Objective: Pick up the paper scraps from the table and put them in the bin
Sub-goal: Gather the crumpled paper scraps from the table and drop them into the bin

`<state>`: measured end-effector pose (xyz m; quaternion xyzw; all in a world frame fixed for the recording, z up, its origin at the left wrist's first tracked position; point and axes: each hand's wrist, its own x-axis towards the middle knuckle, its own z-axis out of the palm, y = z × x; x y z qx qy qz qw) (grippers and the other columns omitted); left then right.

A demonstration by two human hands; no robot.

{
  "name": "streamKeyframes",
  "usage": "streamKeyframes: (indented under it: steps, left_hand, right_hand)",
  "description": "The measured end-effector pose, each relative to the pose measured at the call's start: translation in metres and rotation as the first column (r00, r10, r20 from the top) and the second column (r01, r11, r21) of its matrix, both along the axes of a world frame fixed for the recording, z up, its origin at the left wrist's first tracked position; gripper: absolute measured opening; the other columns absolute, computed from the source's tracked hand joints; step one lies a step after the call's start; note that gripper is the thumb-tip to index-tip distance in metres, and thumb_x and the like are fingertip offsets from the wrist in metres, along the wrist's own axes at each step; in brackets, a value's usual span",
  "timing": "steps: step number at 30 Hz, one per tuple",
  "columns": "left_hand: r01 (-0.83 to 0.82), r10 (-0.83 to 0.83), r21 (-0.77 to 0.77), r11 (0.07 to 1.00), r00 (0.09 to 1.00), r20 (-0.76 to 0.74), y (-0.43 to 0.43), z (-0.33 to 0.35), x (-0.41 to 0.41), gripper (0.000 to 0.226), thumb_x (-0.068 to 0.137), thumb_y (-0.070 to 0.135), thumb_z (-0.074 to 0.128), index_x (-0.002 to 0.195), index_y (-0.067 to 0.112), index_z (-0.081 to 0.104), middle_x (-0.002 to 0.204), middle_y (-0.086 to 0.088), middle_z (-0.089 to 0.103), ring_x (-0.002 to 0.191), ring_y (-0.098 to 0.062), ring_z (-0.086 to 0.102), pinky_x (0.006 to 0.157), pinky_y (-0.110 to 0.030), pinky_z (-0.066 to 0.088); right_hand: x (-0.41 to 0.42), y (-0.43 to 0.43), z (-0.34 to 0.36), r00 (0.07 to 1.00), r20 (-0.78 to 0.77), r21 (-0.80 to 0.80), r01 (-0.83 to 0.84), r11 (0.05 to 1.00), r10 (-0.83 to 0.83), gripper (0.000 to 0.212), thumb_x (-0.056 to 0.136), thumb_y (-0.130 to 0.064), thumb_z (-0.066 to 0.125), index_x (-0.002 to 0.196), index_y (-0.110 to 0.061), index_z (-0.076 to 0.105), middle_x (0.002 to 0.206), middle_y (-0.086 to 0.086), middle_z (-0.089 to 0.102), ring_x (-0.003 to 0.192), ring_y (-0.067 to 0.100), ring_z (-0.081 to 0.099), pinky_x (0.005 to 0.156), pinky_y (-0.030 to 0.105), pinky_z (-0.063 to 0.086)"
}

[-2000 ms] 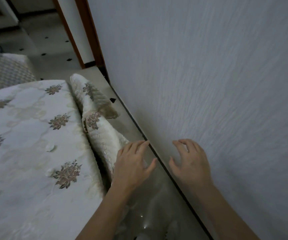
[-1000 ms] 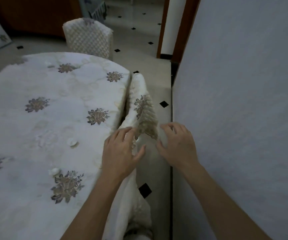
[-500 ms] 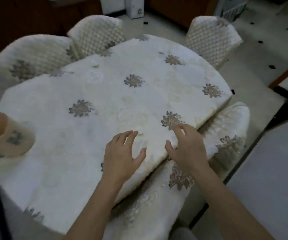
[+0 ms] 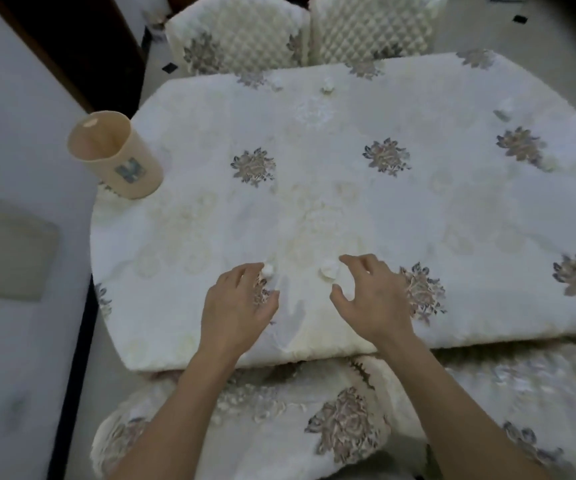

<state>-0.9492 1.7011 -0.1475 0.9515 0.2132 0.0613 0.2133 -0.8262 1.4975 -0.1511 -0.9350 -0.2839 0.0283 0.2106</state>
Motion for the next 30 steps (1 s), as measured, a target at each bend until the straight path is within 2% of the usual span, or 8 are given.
streamKeyframes:
  steps: [3,7,11,14,17,20,26,30]
  left_hand:
    - [-0.09,0.088,-0.06,0.994,0.995,-0.036,-0.004,-0.013,-0.002,0.05,0.085,0.05,0.052,0.124,0.02,0.06,0.123,-0.001,0.064,0.107,-0.027,0.06,0.083,-0.038,0.049]
    - [-0.156,0.143,-0.184,0.971,0.986,-0.08,0.003,-0.034,0.003,0.046,0.09,0.039,0.063,0.132,0.022,0.054,0.13,0.0,0.059,0.115,-0.024,0.054,0.09,-0.036,0.046]
    - [-0.229,0.206,-0.252,0.94,0.972,-0.115,0.012,-0.057,0.017,0.051,0.088,0.037,0.068,0.134,0.021,0.053,0.128,-0.003,0.057,0.115,-0.025,0.053,0.093,-0.035,0.045]
    - [-0.287,0.258,-0.299,0.91,0.957,-0.132,0.016,-0.071,0.029,0.057,0.088,0.039,0.068,0.138,0.022,0.05,0.131,-0.004,0.052,0.117,-0.023,0.052,0.091,-0.033,0.045]
    - [-0.292,0.26,-0.323,0.9,0.955,-0.14,0.019,-0.083,0.037,0.065,0.087,0.039,0.07,0.144,0.02,0.044,0.13,-0.007,0.049,0.115,-0.023,0.053,0.093,-0.039,0.049]
    - [-0.273,0.24,-0.308,0.911,0.96,-0.144,0.019,-0.093,0.04,0.067,0.086,0.037,0.072,0.144,0.018,0.045,0.125,-0.009,0.052,0.113,-0.025,0.053,0.095,-0.043,0.049]
    - [-0.254,0.234,-0.32,0.913,0.967,-0.101,0.02,-0.101,0.052,0.058,0.086,0.03,0.074,0.138,0.014,0.054,0.119,-0.007,0.056,0.105,-0.021,0.055,0.091,-0.034,0.047]
    - [-0.232,0.226,-0.327,0.916,0.972,-0.056,0.023,-0.102,0.056,0.043,0.087,0.024,0.073,0.127,0.015,0.063,0.111,0.001,0.057,0.097,-0.016,0.057,0.087,-0.032,0.05]
  right_hand:
    - [0.008,0.001,-0.015,0.996,-0.093,-0.017,-0.019,1.0,0.018,0.044,0.086,-0.036,0.065,0.126,-0.019,0.063,0.111,0.006,0.065,0.093,0.029,0.064,0.073,0.04,0.052]
    - [0.021,0.006,-0.036,0.977,-0.211,0.009,-0.024,1.0,0.026,0.046,0.086,-0.035,0.068,0.129,-0.018,0.061,0.112,0.007,0.064,0.095,0.03,0.064,0.075,0.041,0.054]
    - [0.036,0.009,-0.055,0.963,-0.269,0.04,0.013,0.999,-0.001,0.048,0.085,-0.031,0.072,0.128,-0.015,0.06,0.112,0.01,0.062,0.095,0.031,0.063,0.07,0.038,0.053]
    - [0.044,0.01,-0.07,0.961,-0.278,0.024,0.013,1.0,-0.006,0.049,0.083,-0.032,0.074,0.128,-0.015,0.06,0.113,0.011,0.062,0.098,0.033,0.06,0.07,0.041,0.052]
    - [0.048,0.012,-0.084,0.952,-0.307,0.001,0.002,1.0,-0.002,0.053,0.083,-0.034,0.075,0.13,-0.017,0.059,0.116,0.01,0.06,0.105,0.032,0.055,0.074,0.043,0.051]
    - [0.048,0.018,-0.089,0.945,-0.327,-0.016,0.016,1.0,-0.021,0.057,0.081,-0.038,0.076,0.132,-0.022,0.057,0.117,0.004,0.056,0.109,0.026,0.049,0.076,0.038,0.048]
    - [0.051,0.027,-0.096,0.952,-0.299,-0.062,0.048,0.997,-0.064,0.054,0.082,-0.04,0.076,0.132,-0.027,0.059,0.115,-0.002,0.056,0.108,0.02,0.048,0.071,0.036,0.051]
    - [0.052,0.029,-0.098,0.961,-0.273,-0.057,0.036,0.998,-0.05,0.046,0.082,-0.035,0.079,0.125,-0.029,0.064,0.108,-0.004,0.054,0.1,0.017,0.048,0.065,0.033,0.052]
